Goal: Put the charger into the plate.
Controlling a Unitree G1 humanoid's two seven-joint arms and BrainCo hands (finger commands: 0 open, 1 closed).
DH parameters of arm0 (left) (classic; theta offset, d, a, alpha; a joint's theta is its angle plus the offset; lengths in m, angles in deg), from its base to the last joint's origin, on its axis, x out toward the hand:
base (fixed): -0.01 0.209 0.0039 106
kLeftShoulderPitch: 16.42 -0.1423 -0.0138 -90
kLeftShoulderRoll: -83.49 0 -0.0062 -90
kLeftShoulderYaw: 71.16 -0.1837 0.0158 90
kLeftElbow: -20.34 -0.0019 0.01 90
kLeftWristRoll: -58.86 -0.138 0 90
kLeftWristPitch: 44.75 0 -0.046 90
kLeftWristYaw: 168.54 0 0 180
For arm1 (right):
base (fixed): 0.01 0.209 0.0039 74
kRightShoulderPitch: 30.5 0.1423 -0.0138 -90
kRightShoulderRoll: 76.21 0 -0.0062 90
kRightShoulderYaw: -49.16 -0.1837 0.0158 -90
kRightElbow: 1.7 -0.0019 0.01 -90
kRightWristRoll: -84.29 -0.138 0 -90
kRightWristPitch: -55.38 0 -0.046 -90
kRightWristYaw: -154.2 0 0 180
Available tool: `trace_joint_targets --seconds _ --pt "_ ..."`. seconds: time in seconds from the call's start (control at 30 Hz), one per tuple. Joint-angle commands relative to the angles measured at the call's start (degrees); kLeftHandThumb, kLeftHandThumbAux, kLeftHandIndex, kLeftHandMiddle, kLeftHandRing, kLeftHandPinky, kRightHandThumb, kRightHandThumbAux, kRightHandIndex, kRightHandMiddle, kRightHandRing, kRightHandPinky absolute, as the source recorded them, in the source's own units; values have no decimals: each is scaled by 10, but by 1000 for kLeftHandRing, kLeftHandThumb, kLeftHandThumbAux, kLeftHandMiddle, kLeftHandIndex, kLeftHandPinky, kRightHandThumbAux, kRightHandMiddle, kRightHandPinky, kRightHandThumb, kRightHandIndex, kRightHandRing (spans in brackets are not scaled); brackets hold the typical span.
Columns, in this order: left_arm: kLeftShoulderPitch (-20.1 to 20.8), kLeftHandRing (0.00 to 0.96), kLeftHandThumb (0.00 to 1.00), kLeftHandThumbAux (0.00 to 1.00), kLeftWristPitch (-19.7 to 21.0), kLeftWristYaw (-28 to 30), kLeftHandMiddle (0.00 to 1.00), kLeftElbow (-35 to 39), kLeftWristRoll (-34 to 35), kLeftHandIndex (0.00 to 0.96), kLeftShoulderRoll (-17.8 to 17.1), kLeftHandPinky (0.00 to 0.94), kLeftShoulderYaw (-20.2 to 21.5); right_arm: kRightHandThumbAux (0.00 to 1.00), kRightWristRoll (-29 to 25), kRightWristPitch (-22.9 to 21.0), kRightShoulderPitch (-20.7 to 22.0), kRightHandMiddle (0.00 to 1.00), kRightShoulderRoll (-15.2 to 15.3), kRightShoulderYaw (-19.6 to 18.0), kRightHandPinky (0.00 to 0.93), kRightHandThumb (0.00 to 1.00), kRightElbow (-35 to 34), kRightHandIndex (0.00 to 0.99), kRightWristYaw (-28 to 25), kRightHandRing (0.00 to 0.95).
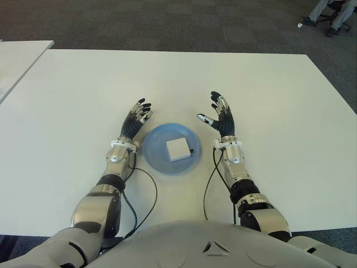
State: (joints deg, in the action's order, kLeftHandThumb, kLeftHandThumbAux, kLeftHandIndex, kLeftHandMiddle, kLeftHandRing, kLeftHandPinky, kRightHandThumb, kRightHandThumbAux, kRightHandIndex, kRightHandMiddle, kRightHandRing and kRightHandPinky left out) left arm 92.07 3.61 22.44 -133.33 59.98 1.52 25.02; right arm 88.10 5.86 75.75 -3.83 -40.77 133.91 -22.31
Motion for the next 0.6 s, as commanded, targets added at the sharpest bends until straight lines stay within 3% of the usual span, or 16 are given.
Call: trace_joint_targets --seconds 0.03,0.37,0.6 --pt "-48 185 0 475 29 -11 197 -31 -12 29 1 151 -5 801 -9 4 2 143 -12 -2 95 14 23 134 -6 96" --pt "-53 183 0 470 25 -20 189 -27 -12 30 2 166 -6 781 -1 10 0 143 -17 -3 125 32 59 139 -5 106" --pt "-57 181 0 480 22 -29 188 -24 -5 35 6 150 2 740 -8 0 -4 140 -13 -2 141 30 79 134 -32 111"
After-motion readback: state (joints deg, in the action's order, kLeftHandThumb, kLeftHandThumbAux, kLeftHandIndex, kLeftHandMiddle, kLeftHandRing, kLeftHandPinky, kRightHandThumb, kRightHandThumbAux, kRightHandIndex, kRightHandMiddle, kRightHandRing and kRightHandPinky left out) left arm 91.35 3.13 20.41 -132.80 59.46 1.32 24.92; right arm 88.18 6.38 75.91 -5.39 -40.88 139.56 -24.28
